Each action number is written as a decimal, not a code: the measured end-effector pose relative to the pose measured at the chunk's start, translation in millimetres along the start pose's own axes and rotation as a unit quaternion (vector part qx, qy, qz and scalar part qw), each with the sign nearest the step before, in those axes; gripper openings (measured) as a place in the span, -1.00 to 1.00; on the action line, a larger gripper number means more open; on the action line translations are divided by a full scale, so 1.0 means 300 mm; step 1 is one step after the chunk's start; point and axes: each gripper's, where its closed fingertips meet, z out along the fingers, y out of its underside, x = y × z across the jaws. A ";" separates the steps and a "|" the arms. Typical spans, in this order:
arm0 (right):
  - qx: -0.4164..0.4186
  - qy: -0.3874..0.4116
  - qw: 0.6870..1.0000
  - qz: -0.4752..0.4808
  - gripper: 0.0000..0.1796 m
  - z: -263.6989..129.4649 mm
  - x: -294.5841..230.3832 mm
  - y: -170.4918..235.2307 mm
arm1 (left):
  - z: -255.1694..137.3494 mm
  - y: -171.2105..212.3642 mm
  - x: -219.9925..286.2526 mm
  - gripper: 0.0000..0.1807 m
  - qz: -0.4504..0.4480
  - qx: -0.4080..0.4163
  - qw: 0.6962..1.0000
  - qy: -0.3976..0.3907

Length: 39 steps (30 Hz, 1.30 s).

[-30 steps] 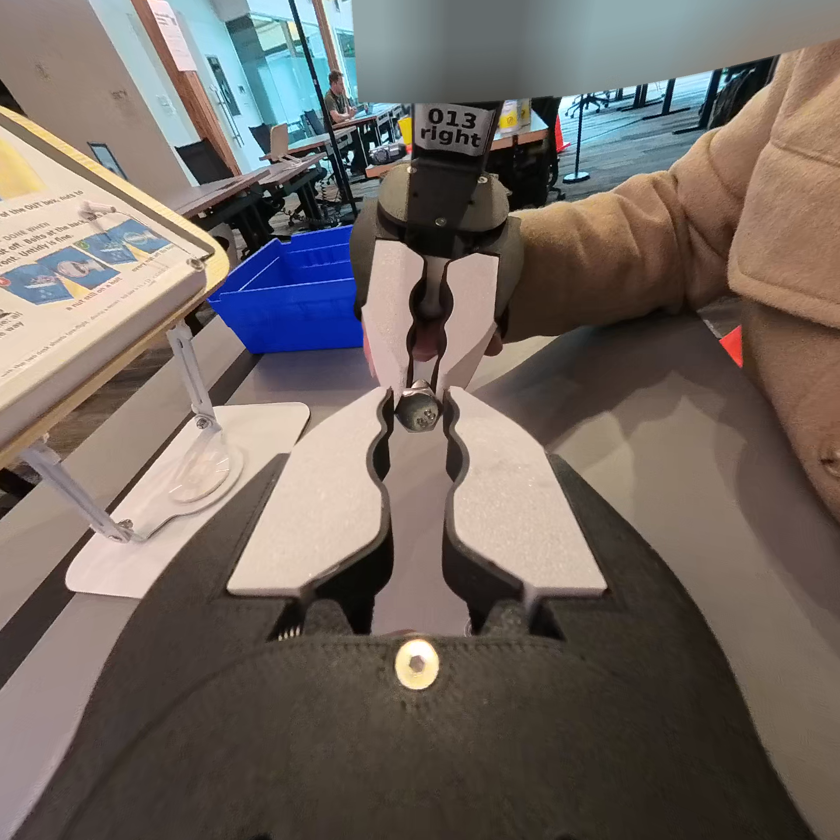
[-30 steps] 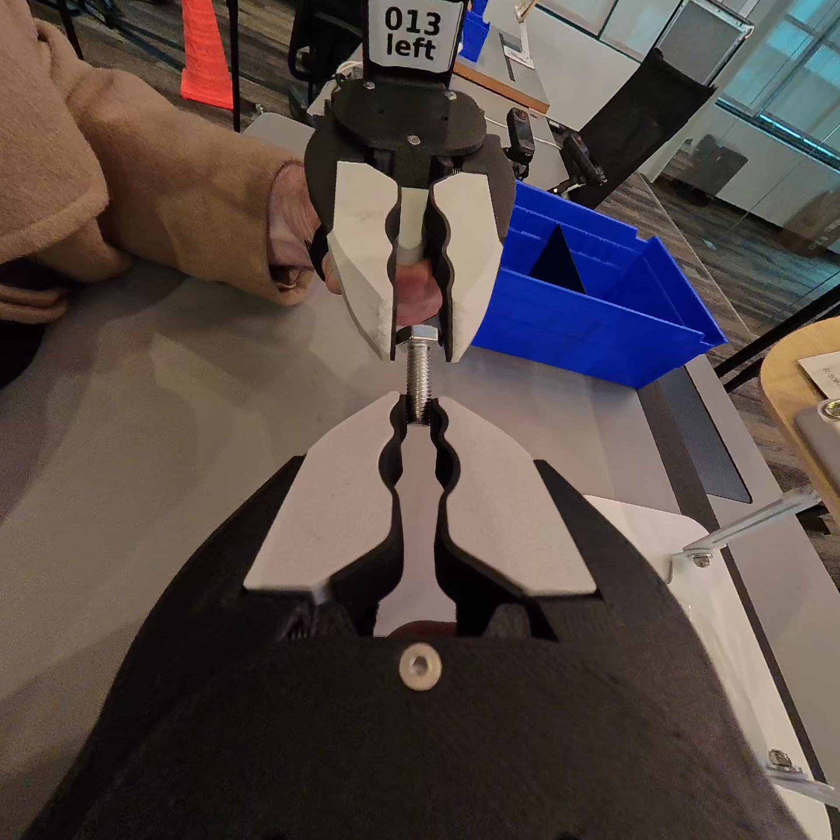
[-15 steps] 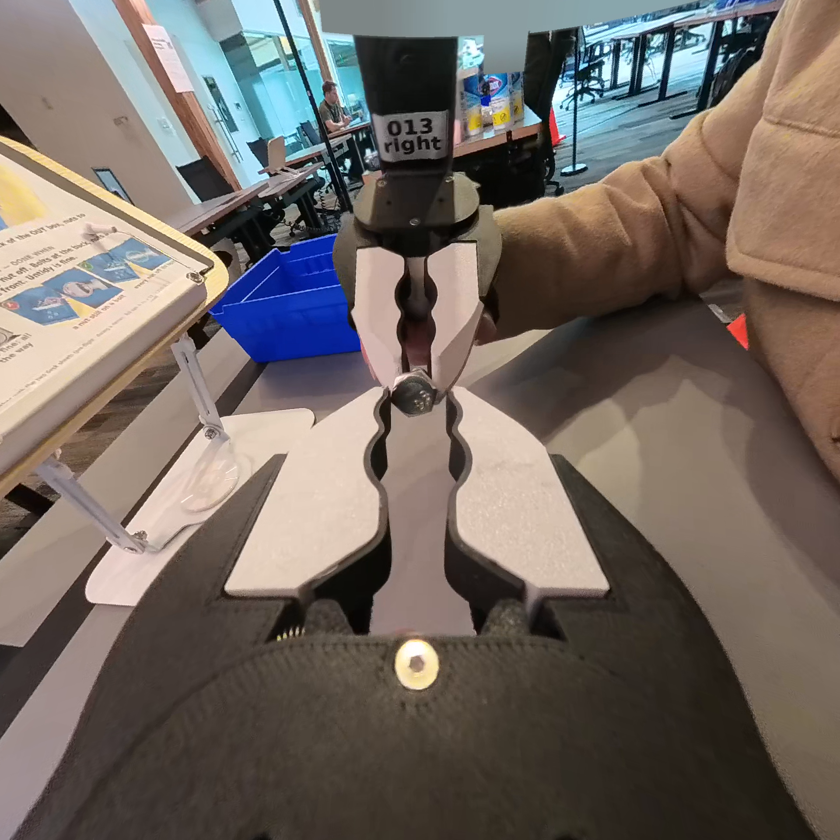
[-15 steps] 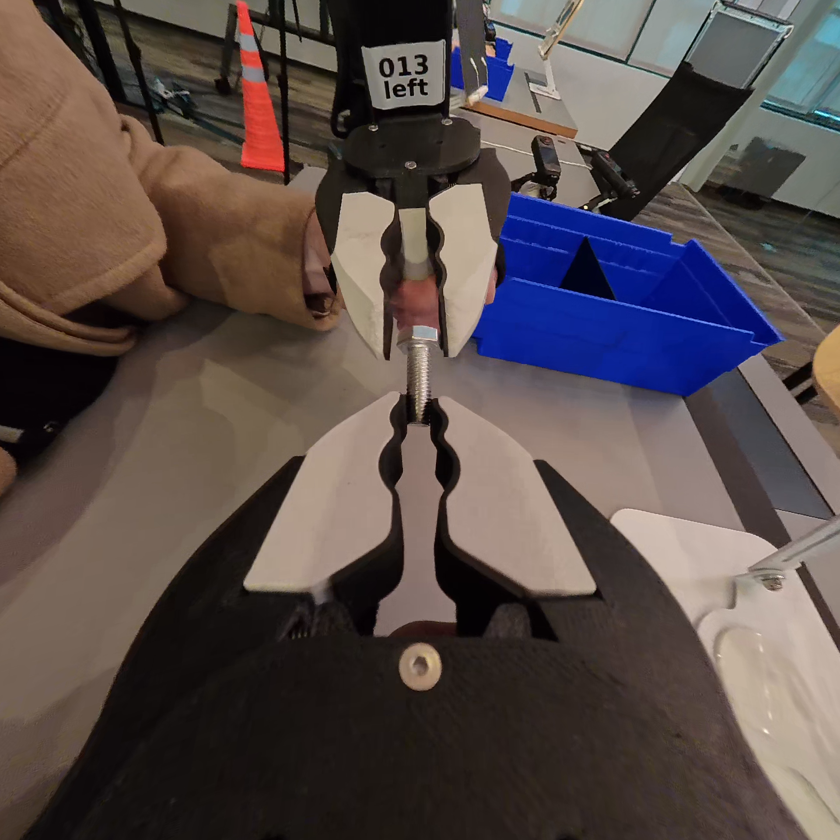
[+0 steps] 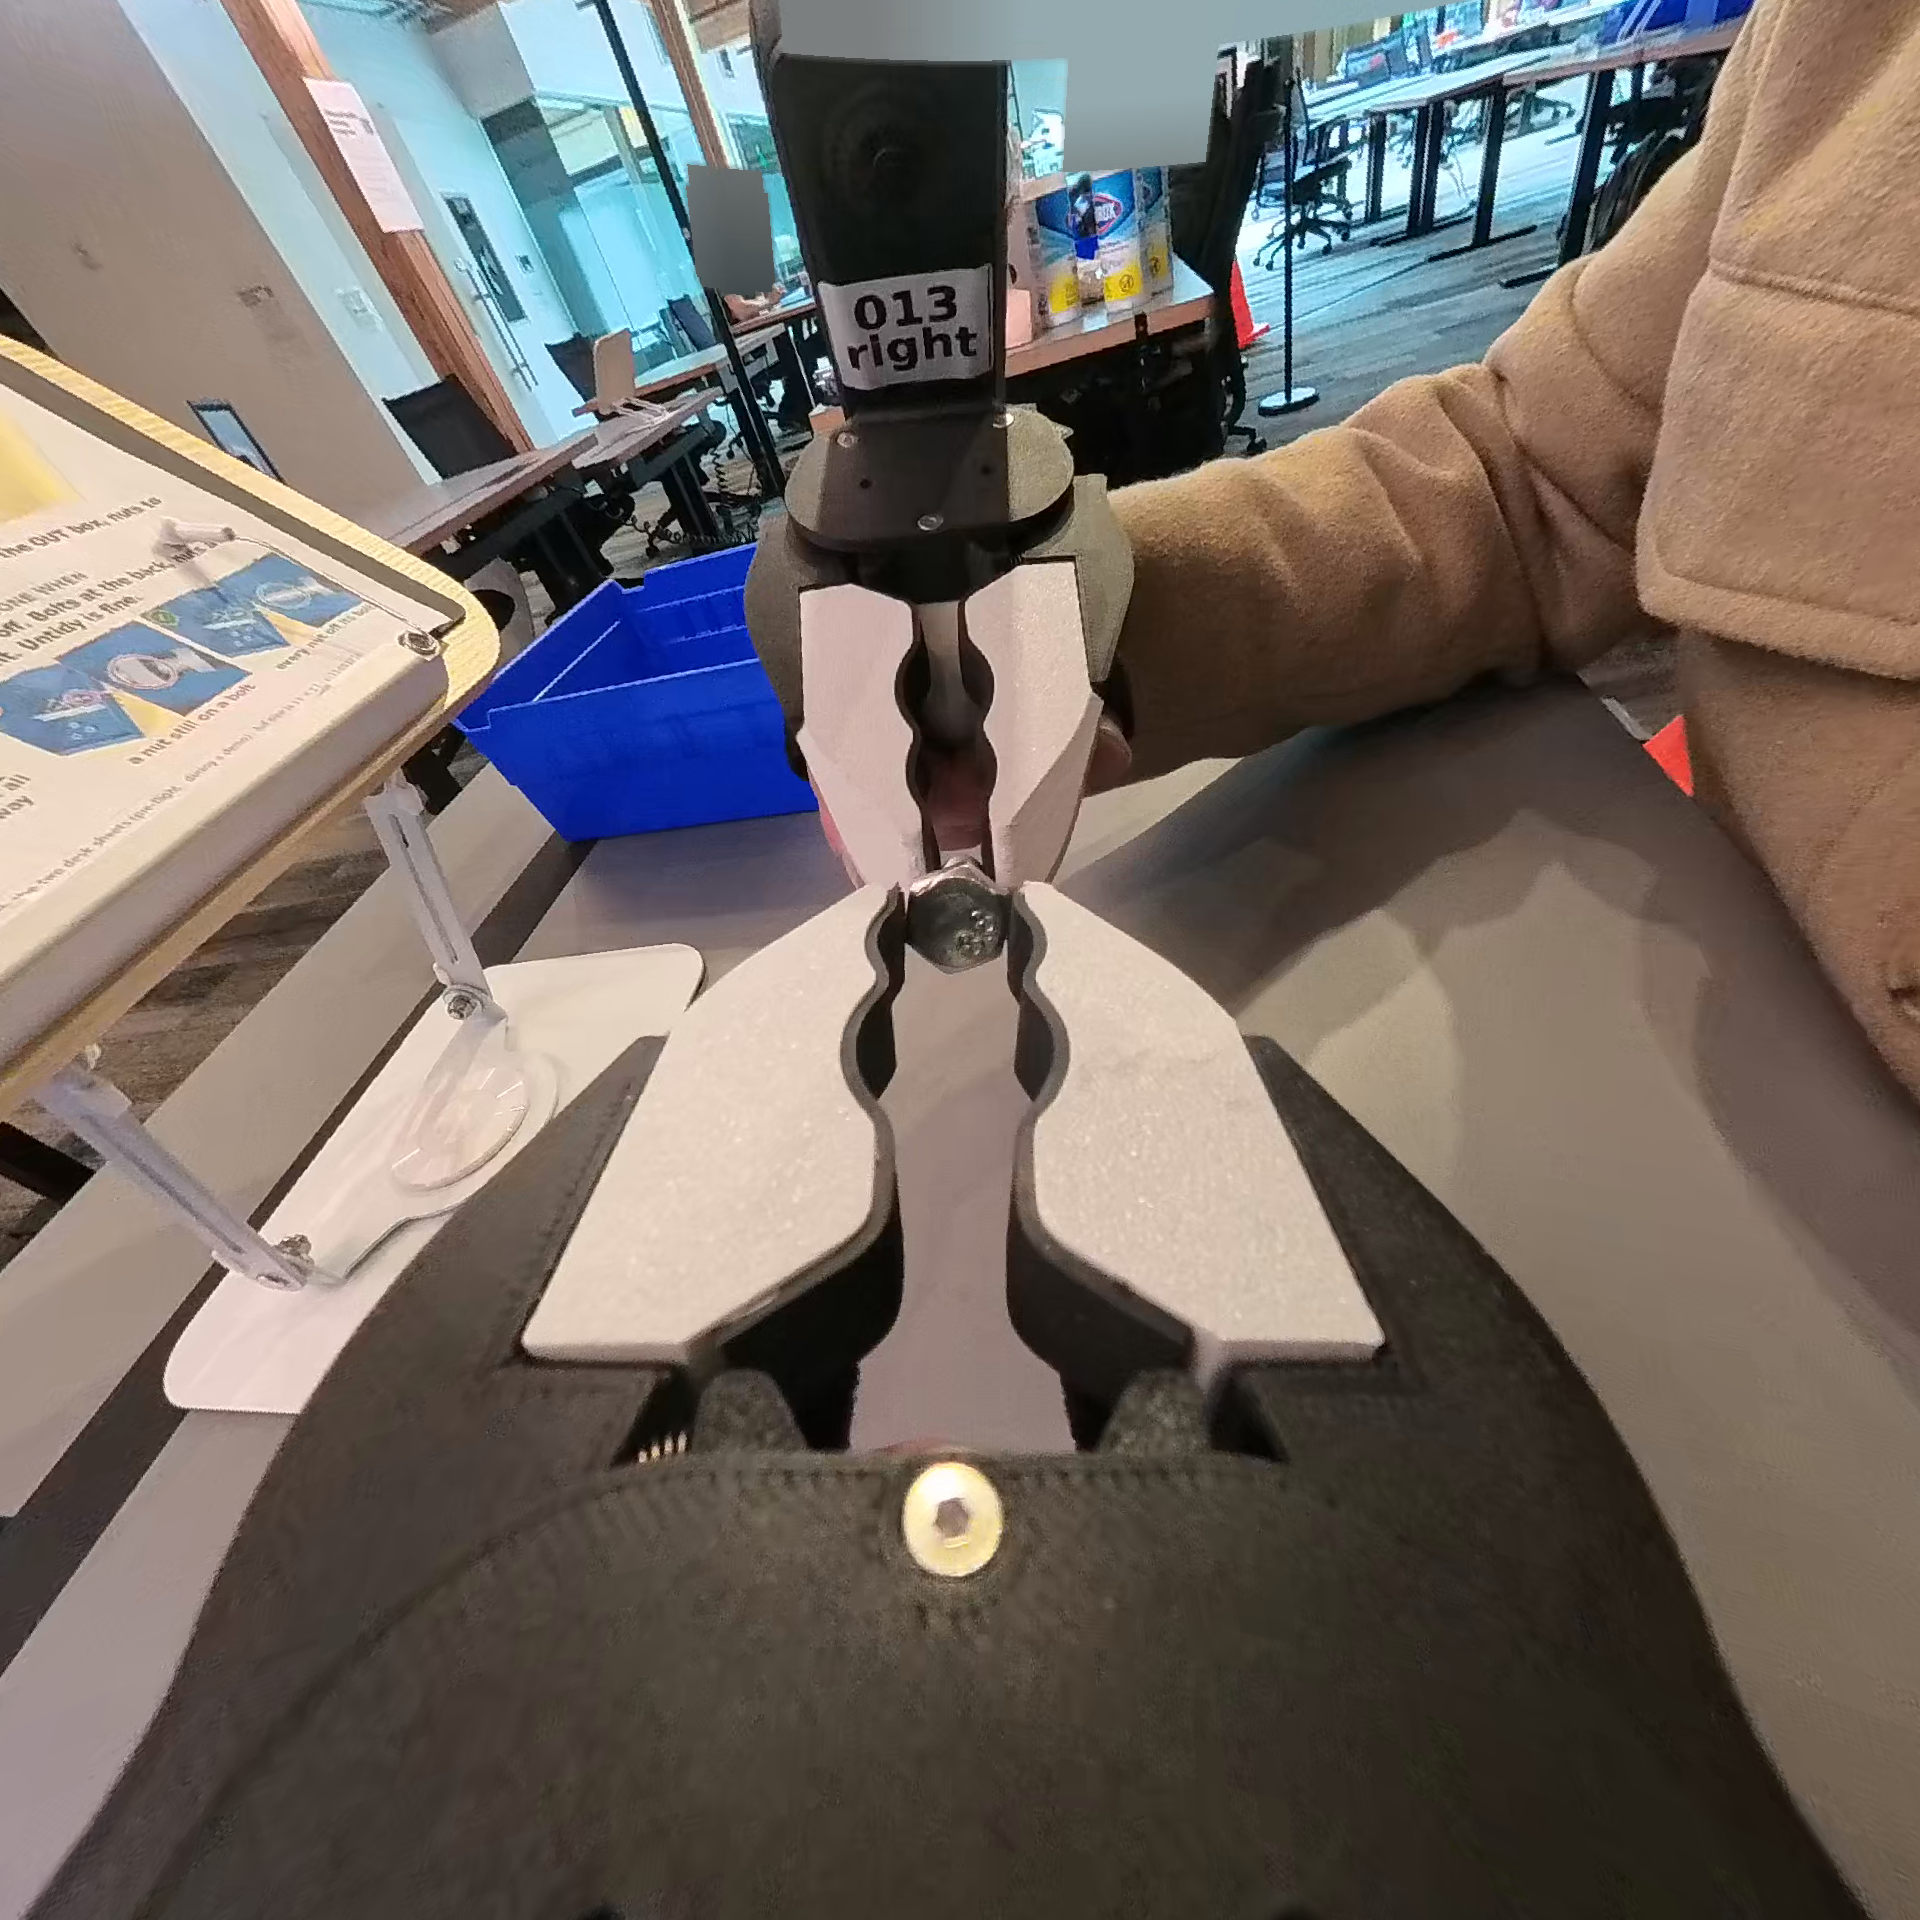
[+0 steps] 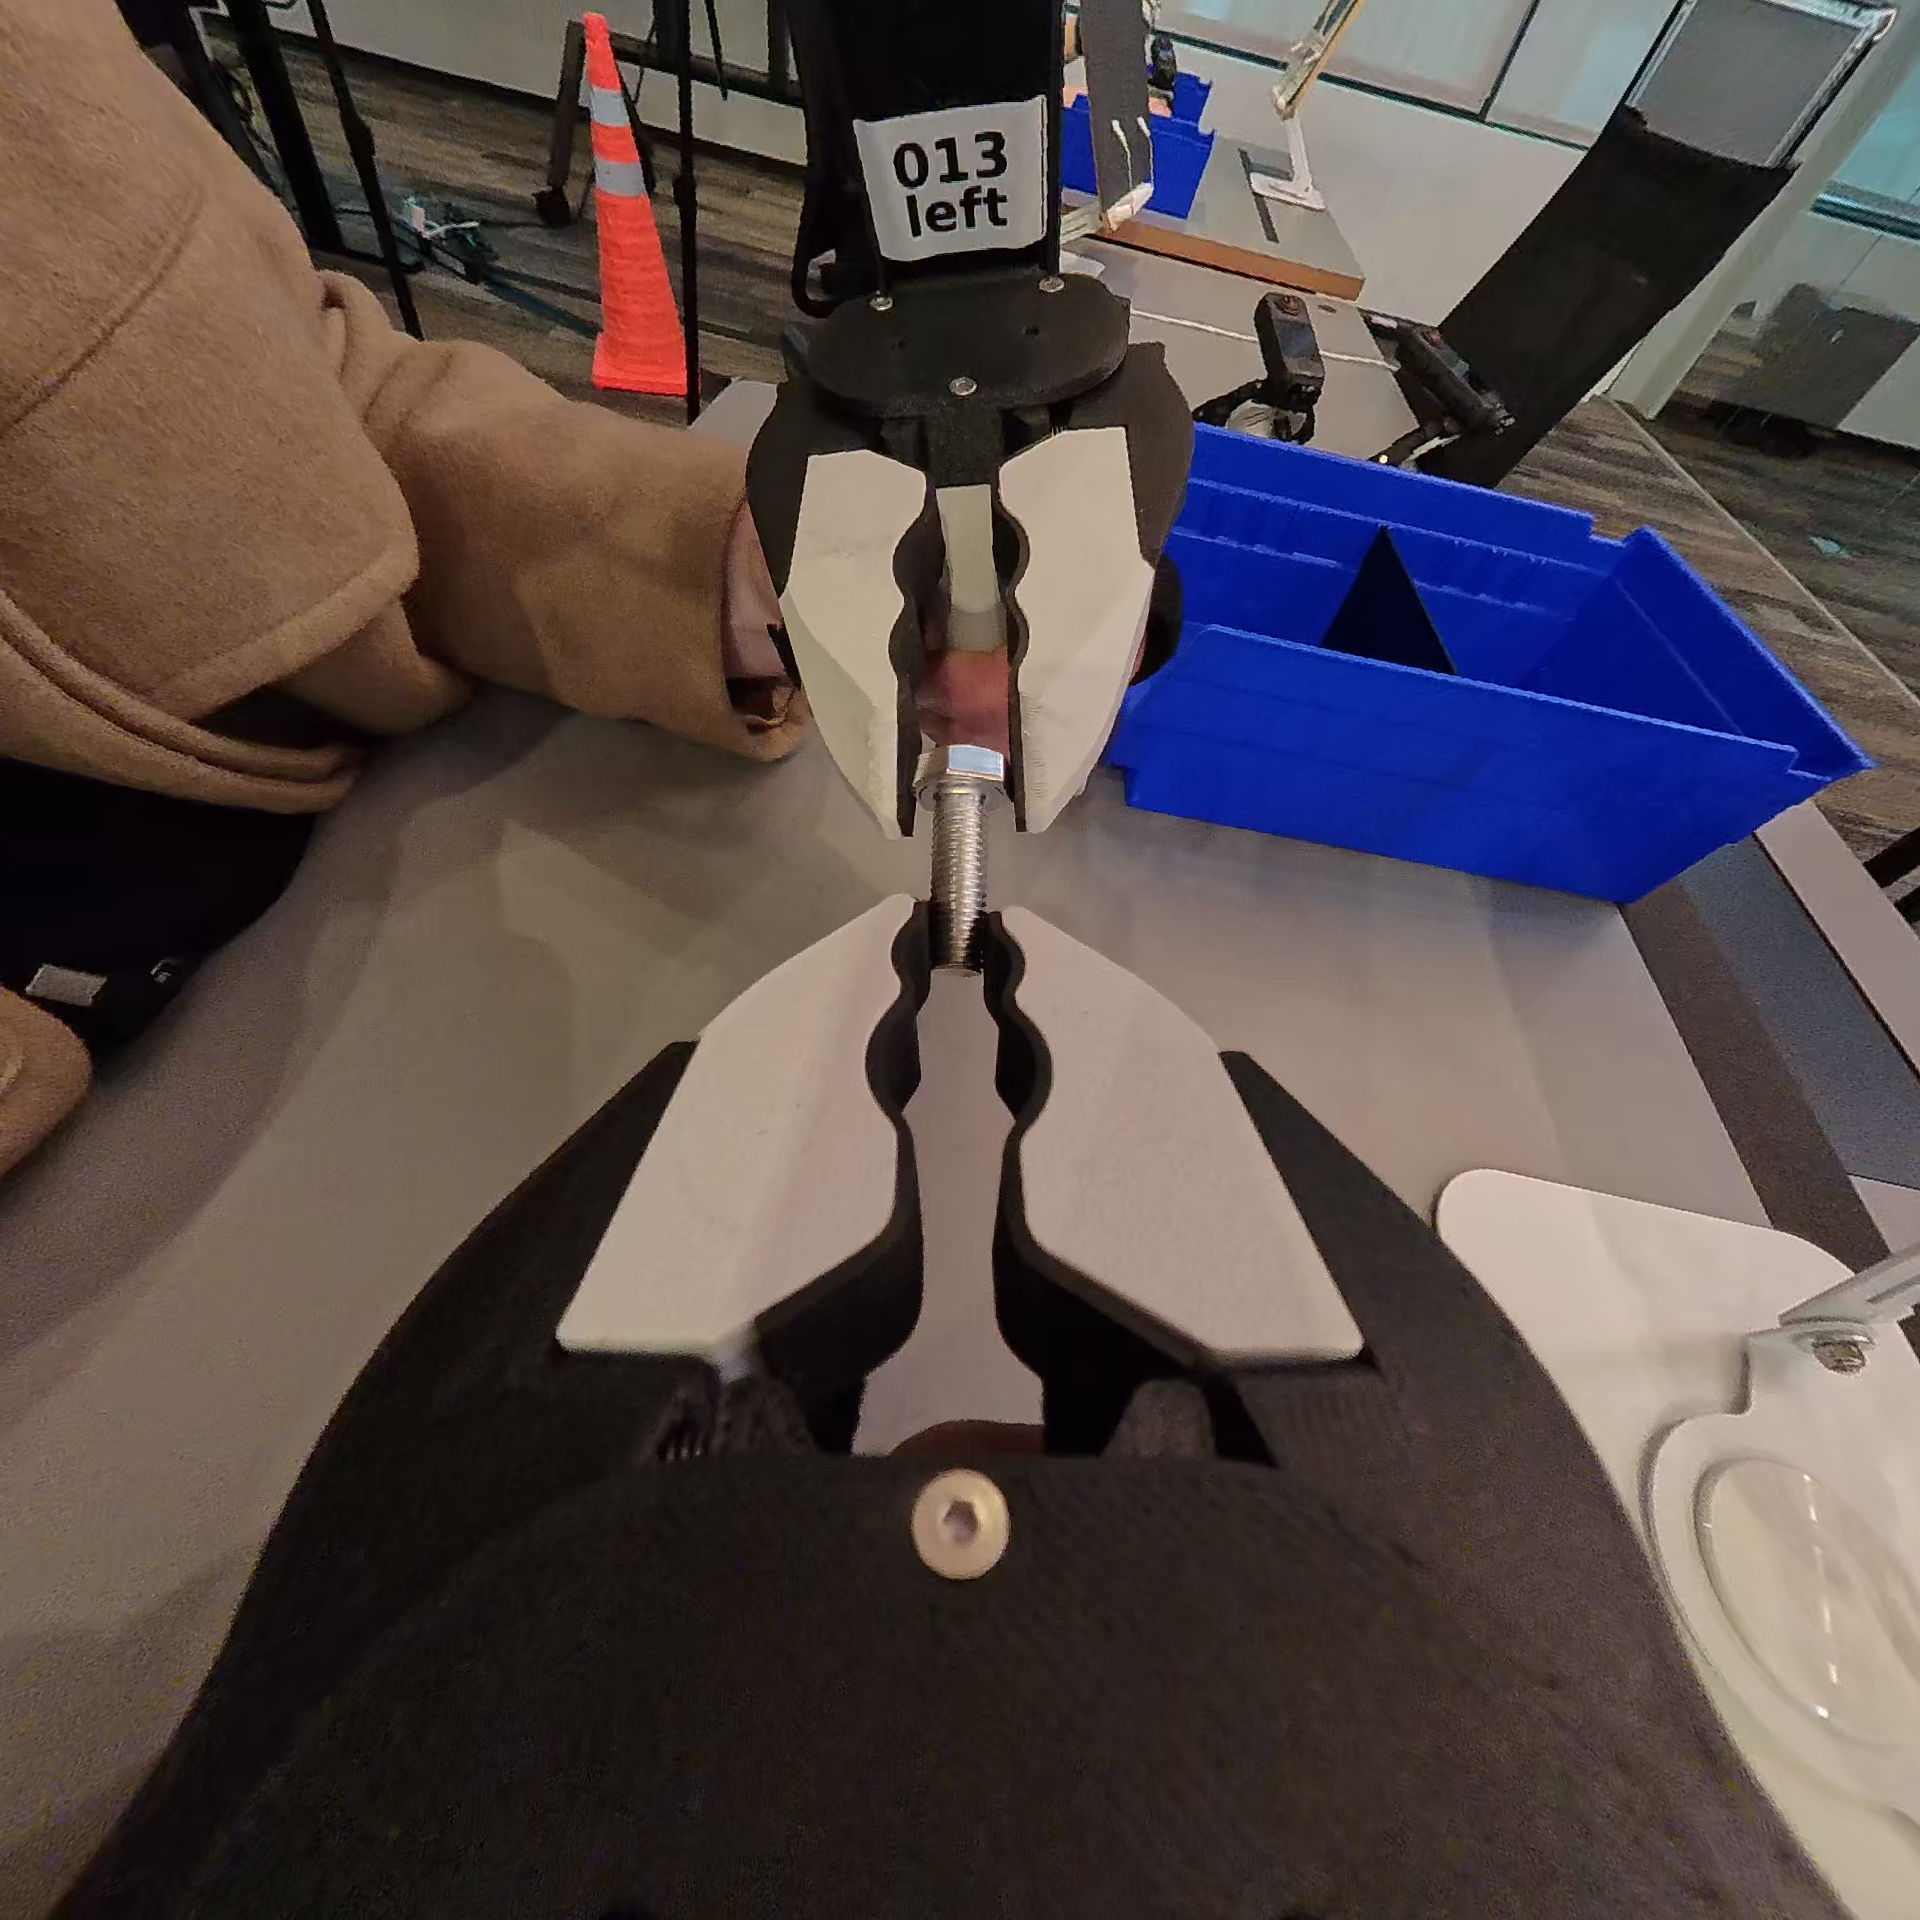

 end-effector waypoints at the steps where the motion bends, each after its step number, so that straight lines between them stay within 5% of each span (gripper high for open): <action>1: 0.000 -0.001 1.000 0.001 -0.90 0.000 -0.001 0.000 | 0.000 0.000 0.001 -0.81 0.001 0.001 1.000 0.001; 19: -0.002 -0.001 1.000 0.017 -0.89 -0.004 0.003 -0.008 | -0.005 0.010 0.003 -0.81 0.010 0.003 1.000 -0.002; 23: 0.008 0.028 0.999 0.022 -0.64 -0.021 0.039 -0.023 | -0.014 0.012 -0.009 -0.81 0.004 0.004 1.000 -0.011; 26: 0.014 0.034 0.999 0.025 -0.68 -0.041 0.055 -0.023 | -0.056 -0.008 -0.037 -0.81 -0.012 0.027 0.999 -0.025; 39: -0.171 -0.067 0.983 0.021 -0.68 0.210 -0.070 0.316 | -0.272 0.030 -0.123 -0.81 -0.032 0.019 0.992 -0.118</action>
